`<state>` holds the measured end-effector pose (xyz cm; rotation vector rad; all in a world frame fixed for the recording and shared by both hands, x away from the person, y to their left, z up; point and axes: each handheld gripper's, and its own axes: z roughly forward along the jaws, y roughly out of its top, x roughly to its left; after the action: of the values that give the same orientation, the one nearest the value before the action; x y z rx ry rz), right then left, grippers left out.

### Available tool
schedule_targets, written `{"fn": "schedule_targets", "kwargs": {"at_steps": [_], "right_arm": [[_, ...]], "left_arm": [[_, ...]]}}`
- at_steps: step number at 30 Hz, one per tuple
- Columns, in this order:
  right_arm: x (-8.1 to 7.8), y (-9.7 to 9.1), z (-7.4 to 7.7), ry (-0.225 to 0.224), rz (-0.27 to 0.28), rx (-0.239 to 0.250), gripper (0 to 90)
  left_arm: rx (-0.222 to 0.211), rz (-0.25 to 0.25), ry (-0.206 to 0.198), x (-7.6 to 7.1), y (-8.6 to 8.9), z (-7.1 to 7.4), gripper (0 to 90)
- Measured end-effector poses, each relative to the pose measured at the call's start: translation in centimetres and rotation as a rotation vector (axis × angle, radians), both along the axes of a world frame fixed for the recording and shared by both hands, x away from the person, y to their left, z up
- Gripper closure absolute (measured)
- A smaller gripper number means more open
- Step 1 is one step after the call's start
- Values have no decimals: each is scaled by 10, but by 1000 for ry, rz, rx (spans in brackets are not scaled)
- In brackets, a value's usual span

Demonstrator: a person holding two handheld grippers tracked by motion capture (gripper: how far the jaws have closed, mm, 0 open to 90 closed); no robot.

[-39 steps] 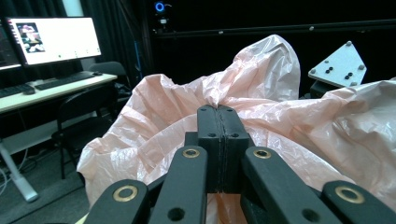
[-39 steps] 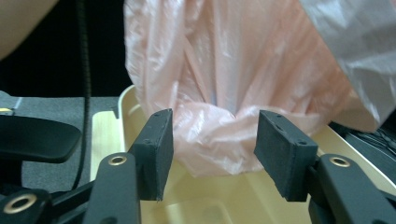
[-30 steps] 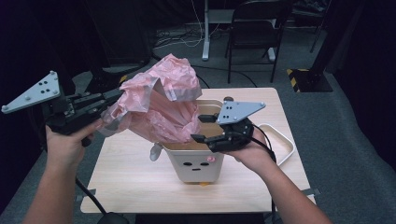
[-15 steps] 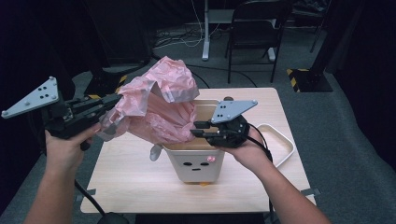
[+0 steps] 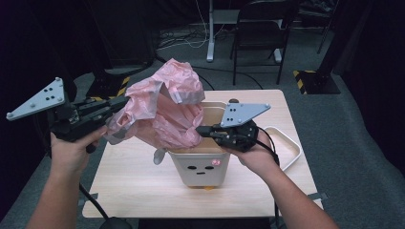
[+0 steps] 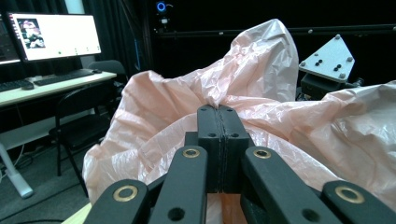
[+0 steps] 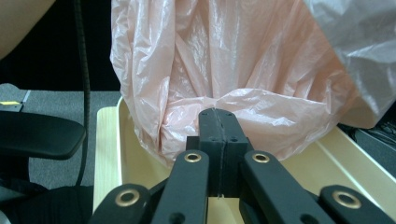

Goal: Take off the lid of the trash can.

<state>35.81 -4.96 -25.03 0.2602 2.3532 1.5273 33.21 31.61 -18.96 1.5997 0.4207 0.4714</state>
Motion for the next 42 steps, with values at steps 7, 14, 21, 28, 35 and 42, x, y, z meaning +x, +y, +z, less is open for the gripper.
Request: {"fn": "schedule_targets", "kwargs": {"at_steps": [7, 14, 21, 28, 35, 42], "right_arm": [[-1, -2, 6, -15, 7, 48, 900], [-1, -4, 14, -34, 5, 95, 900], [-2, -4, 18, -54, 0, 116, 900], [-4, -2, 23, -68, 6, 124, 900], [-7, 6, 31, -78, 19, 119, 900], [-8, 19, 36, -90, 36, 112, 900]], "left_arm": [[6, -11, -6, 5, -7, 8, 896], [16, -29, -24, 5, -17, 15, 897], [23, -33, -41, 2, -21, 22, 897], [27, -21, -56, -2, -18, 29, 897], [30, -1, -69, -8, -11, 36, 896], [36, 21, -78, -15, -1, 43, 897]]}}
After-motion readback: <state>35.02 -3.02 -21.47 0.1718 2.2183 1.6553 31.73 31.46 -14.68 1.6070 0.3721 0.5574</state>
